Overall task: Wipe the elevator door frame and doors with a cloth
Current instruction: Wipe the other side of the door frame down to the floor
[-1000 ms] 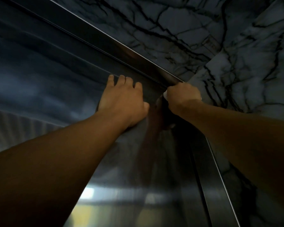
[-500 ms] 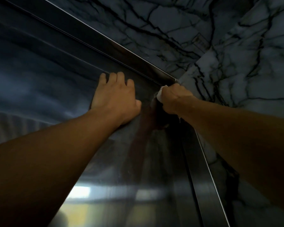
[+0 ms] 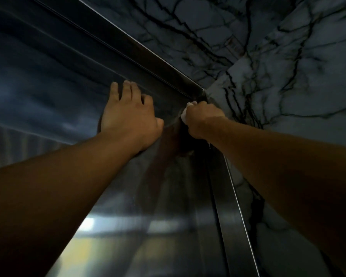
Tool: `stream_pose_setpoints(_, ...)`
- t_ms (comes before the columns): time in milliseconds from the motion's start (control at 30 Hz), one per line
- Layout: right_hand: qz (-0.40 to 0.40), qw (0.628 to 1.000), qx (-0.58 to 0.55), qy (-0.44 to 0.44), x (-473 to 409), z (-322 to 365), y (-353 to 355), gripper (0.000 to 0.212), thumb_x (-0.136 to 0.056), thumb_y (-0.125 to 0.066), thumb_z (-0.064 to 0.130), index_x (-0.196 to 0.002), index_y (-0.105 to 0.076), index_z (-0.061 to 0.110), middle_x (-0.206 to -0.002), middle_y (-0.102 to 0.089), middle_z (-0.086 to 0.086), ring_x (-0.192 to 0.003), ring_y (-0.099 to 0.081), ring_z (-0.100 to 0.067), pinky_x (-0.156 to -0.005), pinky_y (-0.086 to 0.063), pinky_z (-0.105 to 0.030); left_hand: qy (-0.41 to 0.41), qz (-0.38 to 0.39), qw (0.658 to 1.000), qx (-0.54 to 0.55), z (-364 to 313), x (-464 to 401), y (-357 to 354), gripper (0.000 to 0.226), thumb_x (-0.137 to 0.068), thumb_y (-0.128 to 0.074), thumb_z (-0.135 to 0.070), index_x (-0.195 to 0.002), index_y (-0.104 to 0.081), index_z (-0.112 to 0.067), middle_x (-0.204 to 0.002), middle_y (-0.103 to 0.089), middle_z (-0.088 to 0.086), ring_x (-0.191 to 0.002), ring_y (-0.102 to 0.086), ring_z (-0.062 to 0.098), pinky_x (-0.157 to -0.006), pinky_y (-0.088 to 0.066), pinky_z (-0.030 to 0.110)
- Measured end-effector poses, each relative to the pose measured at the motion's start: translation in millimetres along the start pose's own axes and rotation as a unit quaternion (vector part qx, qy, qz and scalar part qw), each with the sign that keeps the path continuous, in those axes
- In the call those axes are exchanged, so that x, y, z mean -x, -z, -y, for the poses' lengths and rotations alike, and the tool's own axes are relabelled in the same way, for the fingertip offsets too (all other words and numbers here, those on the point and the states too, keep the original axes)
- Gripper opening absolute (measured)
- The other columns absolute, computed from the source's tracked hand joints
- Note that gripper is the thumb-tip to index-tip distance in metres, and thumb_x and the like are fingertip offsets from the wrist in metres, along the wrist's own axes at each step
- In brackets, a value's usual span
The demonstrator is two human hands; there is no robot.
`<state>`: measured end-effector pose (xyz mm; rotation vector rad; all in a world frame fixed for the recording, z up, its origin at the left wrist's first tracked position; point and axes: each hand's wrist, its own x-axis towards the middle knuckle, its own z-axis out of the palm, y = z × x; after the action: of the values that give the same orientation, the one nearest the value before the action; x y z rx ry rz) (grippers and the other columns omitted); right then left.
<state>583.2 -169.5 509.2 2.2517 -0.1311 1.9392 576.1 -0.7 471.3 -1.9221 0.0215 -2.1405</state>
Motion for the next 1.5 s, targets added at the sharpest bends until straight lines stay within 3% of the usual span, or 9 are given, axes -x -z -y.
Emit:
stream_pose_setpoints(233, 0.055, 0.998, 0.024, 0.012, 25.2, 0.4, 1.6, 0.051, -0.093, -0.049, 0.022, -0.142, -0.038, 0.014, -0.138, -0.045, -0.012, -0.122, -0.047, -0.03, -0.092, -0.045, -0.043, 0.018, 0.029, 0.999, -0.014, -11.4, 26.4, 1.2, 0.079, -0.087, -0.003, -0.052, -0.152, -0.013, -0.008, -0.16, -0.006, 0.025, -0.149, -0.001, 0.037, -0.119, -0.002, 0.057)
stream_pose_setpoints(567, 0.106, 0.994, 0.017, 0.013, 59.1, -0.4, 2.4, 0.061, -0.088, -0.058, 0.017, -0.145, -0.034, 0.015, -0.14, -0.043, -0.007, -0.121, -0.048, -0.03, -0.091, -0.045, -0.042, 0.022, 0.05, 0.999, 0.004, -21.1, 55.3, 7.1, 0.074, -0.093, -0.011, -0.051, -0.154, -0.003, -0.01, -0.16, 0.004, 0.025, -0.149, 0.007, 0.037, -0.118, 0.005, 0.055)
stream_pose_setpoints(767, 0.127, 0.991, 0.031, 0.026, 71.7, 1.3, 2.8, 0.054, -0.086, -0.06, 0.017, -0.137, -0.044, 0.013, -0.127, -0.052, -0.01, -0.111, -0.055, -0.03, -0.087, -0.048, -0.04, 0.013, 0.078, 0.997, 0.004, -19.3, 63.2, 13.3, 0.077, -0.093, -0.014, -0.055, -0.154, 0.0, -0.01, -0.16, 0.007, 0.026, -0.149, 0.009, 0.036, -0.119, 0.006, 0.054)
stream_pose_setpoints(867, 0.144, 0.989, 0.031, 0.007, 78.5, 4.8, 1.6, 0.061, -0.086, -0.062, 0.018, -0.142, -0.038, 0.014, -0.131, -0.05, -0.009, -0.114, -0.053, -0.029, -0.09, -0.047, -0.041, 0.01, 0.094, 0.995, 0.009, -16.9, 62.8, 17.3, 0.079, -0.092, -0.017, -0.057, -0.154, 0.0, -0.01, -0.16, 0.008, 0.025, -0.149, 0.009, 0.036, -0.119, 0.006, 0.054)
stream_pose_setpoints(1000, 0.131, 0.99, 0.044, 0.003, 88.4, 6.4, -4.8, 0.044, -0.087, -0.061, 0.018, -0.129, -0.049, 0.01, -0.125, -0.053, -0.011, -0.11, -0.055, -0.029, -0.087, -0.051, -0.042, 0.01, 0.117, 0.993, 0.011, -17.9, 60.1, 21.5, 0.079, -0.093, -0.016, -0.058, -0.154, -0.001, -0.011, -0.16, 0.008, 0.025, -0.149, 0.009, 0.036, -0.119, 0.003, 0.054)
stream_pose_setpoints(1167, 0.151, 0.988, 0.032, 0.03, 94.7, 3.1, -3.0, 0.039, -0.089, -0.057, 0.013, -0.128, -0.052, 0.012, -0.127, -0.052, -0.012, -0.112, -0.053, -0.031, -0.085, -0.052, -0.045, -0.001, 0.123, 0.992, 0.005, -14.3, 61.1, 20.3, 0.08, -0.092, -0.016, -0.061, -0.154, 0.001, -0.014, -0.16, 0.009, 0.023, -0.149, 0.01, 0.034, -0.119, 0.004, 0.053)
stream_pose_setpoints(1333, 0.136, 0.991, -0.015, 0.015, 108.5, 1.3, -9.7, 0.053, -0.091, -0.055, 0.014, -0.14, -0.037, 0.007, -0.14, -0.043, -0.018, -0.121, -0.049, -0.034, -0.089, -0.051, -0.047, 0.004, 0.098, 0.995, -0.02, -15.4, 65.9, 14.5, 0.081, -0.091, -0.011, -0.064, -0.154, 0.001, -0.016, -0.161, 0.005, 0.021, -0.149, 0.006, 0.035, -0.119, 0.0, 0.054)
stream_pose_setpoints(1433, 0.139, 0.99, -0.016, 0.011, 116.9, 1.6, -12.4, 0.062, -0.094, -0.045, 0.002, -0.149, -0.016, 0.002, -0.153, -0.024, -0.022, -0.135, -0.035, -0.037, -0.09, -0.05, -0.05, 0.015, 0.106, 0.994, -0.017, -22.2, 64.5, 17.6, 0.081, -0.09, -0.008, -0.066, -0.154, -0.001, -0.017, -0.162, 0.004, 0.02, -0.149, 0.005, 0.034, -0.118, -0.002, 0.055)
stream_pose_setpoints(1500, 0.145, 0.989, -0.013, 0.028, 125.0, 0.3, -14.7, 0.062, -0.096, -0.041, -0.001, -0.149, -0.011, 0.0, -0.155, -0.019, -0.021, -0.139, -0.028, -0.036, -0.086, -0.049, -0.049, 0.013, 0.118, 0.993, -0.018, -25.0, 71.9, 20.6, 0.08, -0.09, -0.008, -0.066, -0.154, -0.003, -0.018, -0.162, 0.004, 0.019, -0.149, 0.005, 0.034, -0.118, -0.001, 0.056)
